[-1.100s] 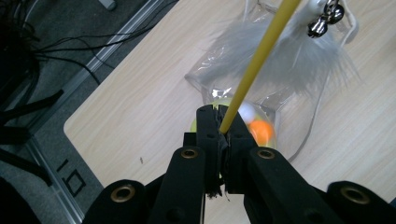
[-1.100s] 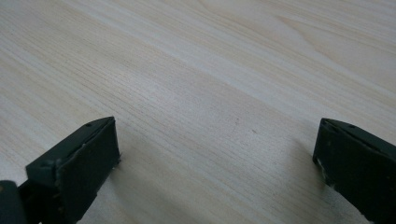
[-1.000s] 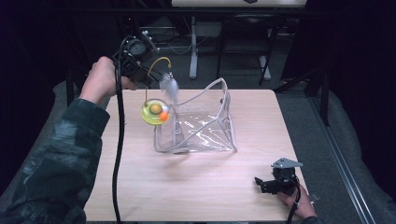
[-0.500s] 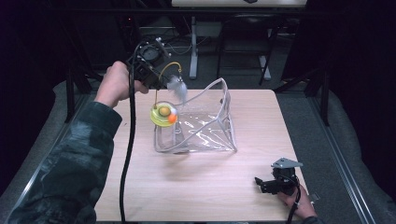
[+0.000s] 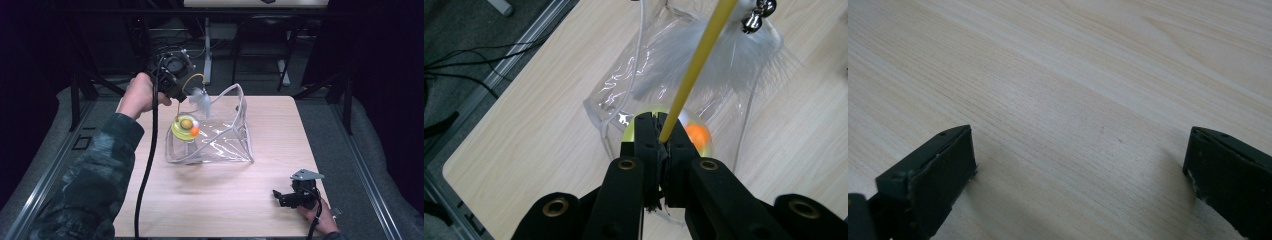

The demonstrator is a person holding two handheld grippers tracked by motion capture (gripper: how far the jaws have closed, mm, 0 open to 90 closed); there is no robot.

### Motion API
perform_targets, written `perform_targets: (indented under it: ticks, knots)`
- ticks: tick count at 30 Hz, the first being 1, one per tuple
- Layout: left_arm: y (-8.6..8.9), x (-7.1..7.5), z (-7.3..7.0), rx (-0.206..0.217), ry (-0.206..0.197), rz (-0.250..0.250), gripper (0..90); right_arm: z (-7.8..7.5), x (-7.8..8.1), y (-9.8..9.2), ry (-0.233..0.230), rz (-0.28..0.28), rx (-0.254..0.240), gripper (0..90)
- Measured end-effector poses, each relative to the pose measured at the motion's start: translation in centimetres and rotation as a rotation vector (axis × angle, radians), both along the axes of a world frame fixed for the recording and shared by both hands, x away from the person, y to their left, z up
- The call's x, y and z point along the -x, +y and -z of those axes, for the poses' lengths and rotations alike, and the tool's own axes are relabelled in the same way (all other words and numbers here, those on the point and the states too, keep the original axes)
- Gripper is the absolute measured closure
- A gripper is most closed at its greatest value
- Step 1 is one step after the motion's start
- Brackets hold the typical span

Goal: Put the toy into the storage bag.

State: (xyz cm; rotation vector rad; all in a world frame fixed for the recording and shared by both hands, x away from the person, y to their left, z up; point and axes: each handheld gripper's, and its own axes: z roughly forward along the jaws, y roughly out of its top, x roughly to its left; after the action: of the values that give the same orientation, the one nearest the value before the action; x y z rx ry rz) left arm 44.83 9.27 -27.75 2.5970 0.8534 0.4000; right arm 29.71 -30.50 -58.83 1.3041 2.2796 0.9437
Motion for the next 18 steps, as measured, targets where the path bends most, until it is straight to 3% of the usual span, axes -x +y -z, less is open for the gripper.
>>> perform_targets:
  ticks: [18]
  knots:
    - [-2.1,-1.2,3.4,0.021,0.052,-0.004,87.7,0.0,0.0,0.0,0.003,-0.002,-0.005,0.0]
